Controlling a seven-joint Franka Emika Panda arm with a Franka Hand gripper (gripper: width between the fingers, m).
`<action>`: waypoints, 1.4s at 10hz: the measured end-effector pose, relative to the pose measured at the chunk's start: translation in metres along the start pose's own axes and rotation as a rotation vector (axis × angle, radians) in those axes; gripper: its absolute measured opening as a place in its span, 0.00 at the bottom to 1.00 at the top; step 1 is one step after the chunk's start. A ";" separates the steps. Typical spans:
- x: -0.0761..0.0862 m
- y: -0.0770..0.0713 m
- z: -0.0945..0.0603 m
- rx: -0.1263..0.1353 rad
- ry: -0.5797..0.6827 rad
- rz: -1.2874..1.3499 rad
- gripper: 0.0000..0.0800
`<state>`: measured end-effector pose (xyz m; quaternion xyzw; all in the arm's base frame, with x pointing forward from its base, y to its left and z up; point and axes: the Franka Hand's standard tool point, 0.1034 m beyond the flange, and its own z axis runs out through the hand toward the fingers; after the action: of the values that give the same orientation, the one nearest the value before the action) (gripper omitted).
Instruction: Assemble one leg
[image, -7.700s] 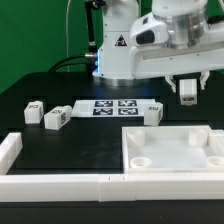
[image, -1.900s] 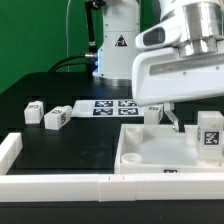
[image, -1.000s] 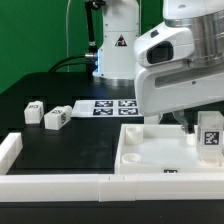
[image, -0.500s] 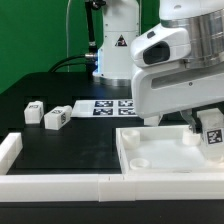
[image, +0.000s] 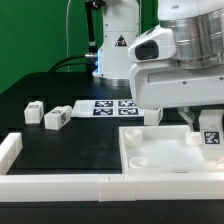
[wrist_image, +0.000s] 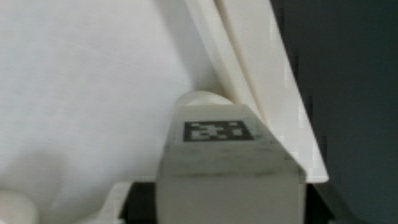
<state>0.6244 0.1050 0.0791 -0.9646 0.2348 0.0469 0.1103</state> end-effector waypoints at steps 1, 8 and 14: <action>0.000 -0.002 0.000 0.008 0.012 0.195 0.36; 0.000 -0.007 0.003 0.010 0.037 0.916 0.36; -0.004 -0.010 0.005 -0.017 0.039 0.442 0.81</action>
Offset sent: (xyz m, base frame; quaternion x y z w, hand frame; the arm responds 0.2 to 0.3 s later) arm -0.0021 0.0044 -0.0005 -0.0365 0.0378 0.4072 0.9118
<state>0.6252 0.1168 0.0770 -0.8915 0.4420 0.0534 0.0845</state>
